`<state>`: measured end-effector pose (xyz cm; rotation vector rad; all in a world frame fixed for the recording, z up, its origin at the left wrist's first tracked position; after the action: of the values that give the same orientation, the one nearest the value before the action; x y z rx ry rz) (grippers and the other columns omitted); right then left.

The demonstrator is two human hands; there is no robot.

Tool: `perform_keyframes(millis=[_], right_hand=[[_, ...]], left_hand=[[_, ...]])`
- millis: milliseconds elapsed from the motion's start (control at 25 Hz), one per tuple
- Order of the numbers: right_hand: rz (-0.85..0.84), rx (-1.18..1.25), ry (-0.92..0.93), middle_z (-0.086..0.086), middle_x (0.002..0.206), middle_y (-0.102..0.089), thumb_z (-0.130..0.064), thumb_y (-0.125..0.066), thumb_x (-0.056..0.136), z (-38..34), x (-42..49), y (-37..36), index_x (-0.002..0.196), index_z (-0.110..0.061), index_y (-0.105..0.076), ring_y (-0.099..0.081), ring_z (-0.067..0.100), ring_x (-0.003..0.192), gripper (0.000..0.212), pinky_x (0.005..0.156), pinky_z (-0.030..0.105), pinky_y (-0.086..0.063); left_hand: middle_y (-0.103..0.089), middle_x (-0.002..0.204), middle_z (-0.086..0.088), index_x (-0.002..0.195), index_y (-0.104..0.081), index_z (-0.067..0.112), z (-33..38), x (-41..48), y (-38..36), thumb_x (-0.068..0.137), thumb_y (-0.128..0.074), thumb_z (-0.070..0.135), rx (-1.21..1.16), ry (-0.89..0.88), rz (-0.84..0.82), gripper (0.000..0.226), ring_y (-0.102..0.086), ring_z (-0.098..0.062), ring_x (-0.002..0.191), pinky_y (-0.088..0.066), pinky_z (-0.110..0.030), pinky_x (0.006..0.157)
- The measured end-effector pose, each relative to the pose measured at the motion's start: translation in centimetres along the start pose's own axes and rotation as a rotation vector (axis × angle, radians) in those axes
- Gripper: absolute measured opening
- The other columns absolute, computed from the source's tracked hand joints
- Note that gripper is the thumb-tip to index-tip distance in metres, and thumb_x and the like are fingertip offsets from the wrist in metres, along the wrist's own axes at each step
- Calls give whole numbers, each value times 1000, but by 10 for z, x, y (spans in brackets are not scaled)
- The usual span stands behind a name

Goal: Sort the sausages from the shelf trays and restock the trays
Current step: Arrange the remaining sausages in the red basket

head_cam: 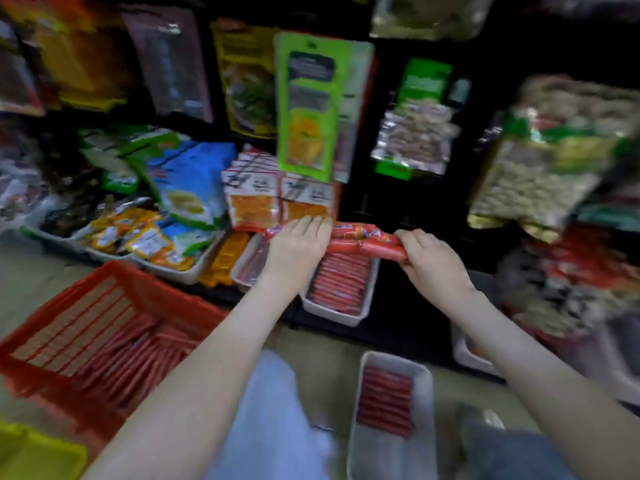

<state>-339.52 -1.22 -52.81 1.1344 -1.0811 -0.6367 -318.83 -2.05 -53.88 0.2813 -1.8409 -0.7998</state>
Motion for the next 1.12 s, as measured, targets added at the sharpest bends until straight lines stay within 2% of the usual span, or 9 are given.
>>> perform_keyframes(millis=[120,240,440,520,600,680,760,920,1120], right_hand=[[-55,-9,-170,16,92,-61,-8,-77,70,55,-71,-8,112,0,-59,-62,37,81,47,63,40,-50],[-199,84,-332,16,108,-58,-9,-64,83,87,-138,-52,122,-3,-54,-57,36,100,41,79,41,-47],[-558,191,-397,10,128,-48,-22,-55,91,81,-219,-164,134,-12,-43,-49,32,116,45,92,37,-39],[-624,182,-326,11,128,-49,-17,-51,91,66,-242,-215,129,-11,-47,-53,32,112,39,88,37,-43],[-608,214,-245,13,106,-59,-10,-55,75,47,-259,-261,106,-9,-59,-64,33,87,31,69,35,-51],[-698,210,-198,9,83,-62,-10,-72,56,29,-279,-309,89,-11,-63,-64,27,67,34,56,30,-50],[-794,182,-125,4,78,-62,-8,-82,45,11,-298,-347,86,-13,-66,-60,21,64,44,57,29,-49],[-881,138,-74,3,78,-61,-16,-84,48,-8,-324,-399,88,-13,-67,-60,20,70,43,64,31,-49],[-978,162,-45,0,89,-66,-27,-82,49,-14,-340,-419,109,-19,-69,-61,18,74,63,64,31,-49]], left_hand=[[-71,90,-7,96,-69,6,71,12,-26,71,-62,6,-94,-123,-44,26,-69,-22,81,-54,-30,73],[-71,85,-5,93,-69,9,130,-15,-60,58,-72,7,-146,-186,-217,35,-68,-21,74,-52,-28,68],[-68,67,-2,77,-70,13,180,-115,-122,60,-56,6,-132,-207,-611,23,-65,-18,58,-49,-24,54],[-64,61,-3,74,-68,13,179,-153,-142,48,-67,4,-114,-168,-740,28,-62,-21,53,-47,-23,49],[-62,61,-4,75,-68,13,174,-180,-158,42,-75,7,-95,-109,-838,35,-61,-21,52,-44,-23,47],[-63,63,-2,78,-69,13,173,-203,-178,40,-83,15,-92,-57,-872,41,-62,-20,53,-43,-22,47],[-65,66,-1,81,-70,14,175,-222,-194,48,-81,14,-77,-55,-854,35,-63,-18,55,-44,-23,47],[-66,67,4,82,-72,18,182,-248,-221,63,-59,12,-48,-120,-822,24,-63,-13,56,-42,-22,47],[-68,70,1,85,-71,15,186,-267,-237,77,-44,11,-154,-99,-803,29,-63,-16,57,-45,-23,51]])
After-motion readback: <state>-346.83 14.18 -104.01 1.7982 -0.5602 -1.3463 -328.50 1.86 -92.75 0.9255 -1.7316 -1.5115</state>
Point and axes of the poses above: each hand's wrist, its own x-axis towards the middle knuckle, its own y-axis out of the back of the hand, z = x × y, the point moved 4 cm from there along x, towards the middle knuckle
